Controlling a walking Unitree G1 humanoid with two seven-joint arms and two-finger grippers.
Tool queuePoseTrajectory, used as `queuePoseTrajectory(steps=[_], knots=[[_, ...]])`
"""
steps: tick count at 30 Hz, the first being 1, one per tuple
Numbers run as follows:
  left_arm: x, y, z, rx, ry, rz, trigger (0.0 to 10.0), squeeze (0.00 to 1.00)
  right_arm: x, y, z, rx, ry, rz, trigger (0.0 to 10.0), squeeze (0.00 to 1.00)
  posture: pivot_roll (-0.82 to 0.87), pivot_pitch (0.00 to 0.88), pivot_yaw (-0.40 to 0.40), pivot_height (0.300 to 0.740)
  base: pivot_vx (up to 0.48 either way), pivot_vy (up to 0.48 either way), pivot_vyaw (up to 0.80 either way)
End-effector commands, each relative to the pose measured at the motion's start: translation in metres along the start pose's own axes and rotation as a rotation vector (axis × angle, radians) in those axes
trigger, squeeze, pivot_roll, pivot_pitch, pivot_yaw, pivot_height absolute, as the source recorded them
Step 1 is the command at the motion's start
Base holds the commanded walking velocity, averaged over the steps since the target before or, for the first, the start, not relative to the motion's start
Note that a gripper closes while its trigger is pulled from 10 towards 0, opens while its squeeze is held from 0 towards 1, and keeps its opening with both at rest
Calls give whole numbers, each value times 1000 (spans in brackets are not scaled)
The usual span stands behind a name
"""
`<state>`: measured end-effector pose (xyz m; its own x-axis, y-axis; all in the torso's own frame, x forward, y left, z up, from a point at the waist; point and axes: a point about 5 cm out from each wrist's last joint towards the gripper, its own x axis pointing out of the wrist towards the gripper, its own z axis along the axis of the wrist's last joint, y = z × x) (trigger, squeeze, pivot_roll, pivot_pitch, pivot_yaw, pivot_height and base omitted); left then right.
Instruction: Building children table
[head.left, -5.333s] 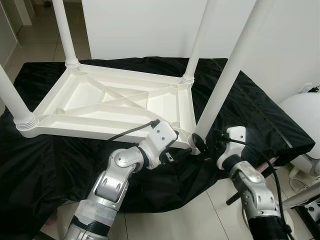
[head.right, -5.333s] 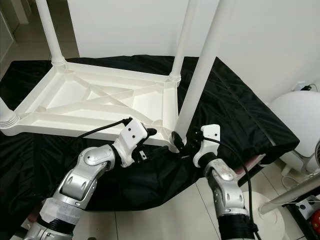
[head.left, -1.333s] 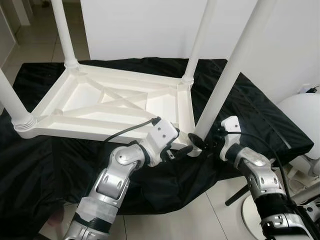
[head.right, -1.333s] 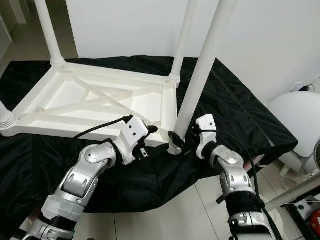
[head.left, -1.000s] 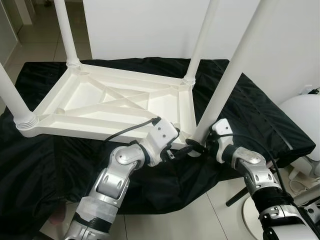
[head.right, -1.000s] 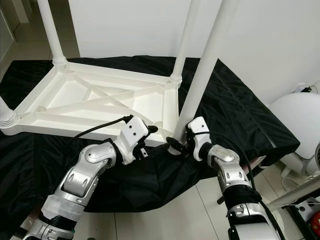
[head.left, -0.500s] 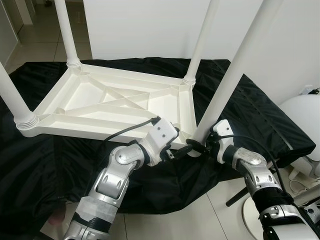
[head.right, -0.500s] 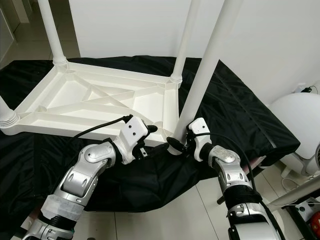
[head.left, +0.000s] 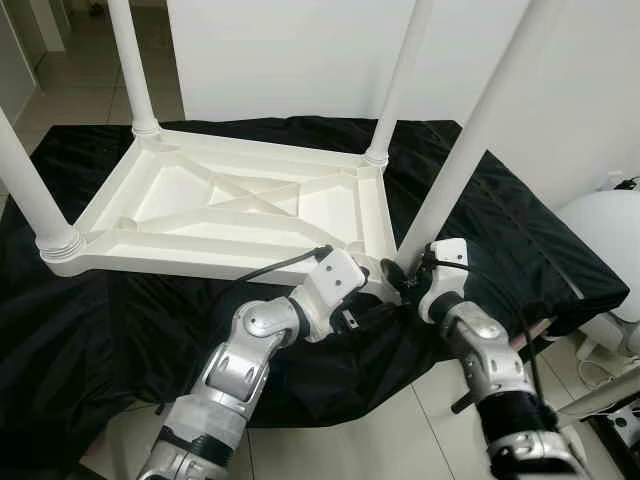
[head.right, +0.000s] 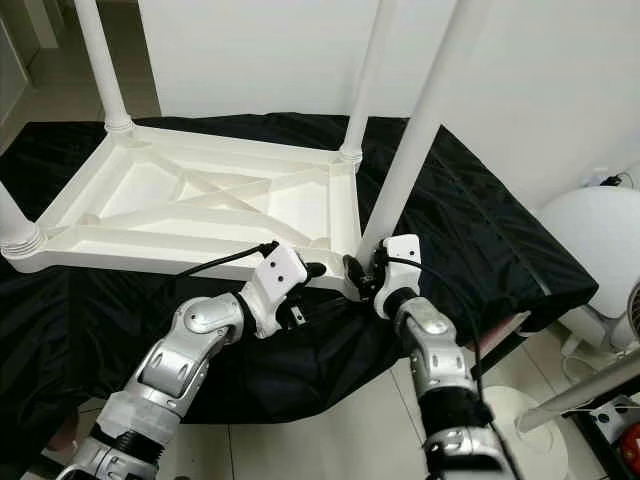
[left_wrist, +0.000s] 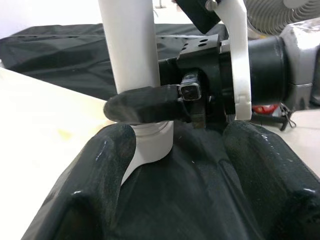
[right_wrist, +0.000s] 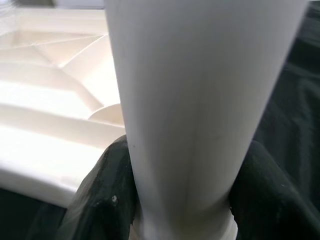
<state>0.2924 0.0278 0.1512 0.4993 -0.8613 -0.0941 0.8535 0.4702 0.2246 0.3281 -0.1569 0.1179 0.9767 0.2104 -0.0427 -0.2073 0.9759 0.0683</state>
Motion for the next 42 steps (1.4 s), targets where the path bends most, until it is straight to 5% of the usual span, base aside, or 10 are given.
queuePoseTrajectory(steps=[1,8,17,18,19,20,25,31,32,42], knots=[[4,11,1,26,4,133,10000,0,-8,-5,-14,37,60,-179,10000,0,-110,3,-46,740,0,0,0],[5,25,0,52,32,204,10000,0,-11,19,-23,108,67,-494,10000,0,-100,0,-22,740,0,0,0],[-1,40,0,72,52,280,10000,0,-16,19,-23,93,42,-522,10000,0,-65,0,-33,740,0,0,0],[-2,42,0,75,50,290,10000,0,-17,20,-21,97,23,-514,10000,867,-65,0,-33,740,0,0,0],[-2,42,0,75,50,290,10000,0,-17,20,-21,97,23,-514,10000,867,-65,0,-33,740,0,0,0],[-3,43,2,75,42,302,10000,0,-18,20,-18,110,-8,-496,10000,1000,-58,0,-37,740,0,0,0],[-1,44,3,75,37,309,10000,0,-19,18,-15,117,-29,-487,10000,1000,-54,0,-37,740,0,0,0],[3,49,10,107,16,316,10000,0,-36,-3,-10,30,-130,-466,10000,980,-67,0,-24,740,0,0,0],[4,50,12,112,11,313,10000,0,-39,-5,-10,34,-138,-463,10000,0,-67,0,-24,740,0,0,0],[8,67,24,154,-6,333,10000,0,-67,15,-18,61,-206,-275,10000,0,-100,18,-8,740,0,0,0]])
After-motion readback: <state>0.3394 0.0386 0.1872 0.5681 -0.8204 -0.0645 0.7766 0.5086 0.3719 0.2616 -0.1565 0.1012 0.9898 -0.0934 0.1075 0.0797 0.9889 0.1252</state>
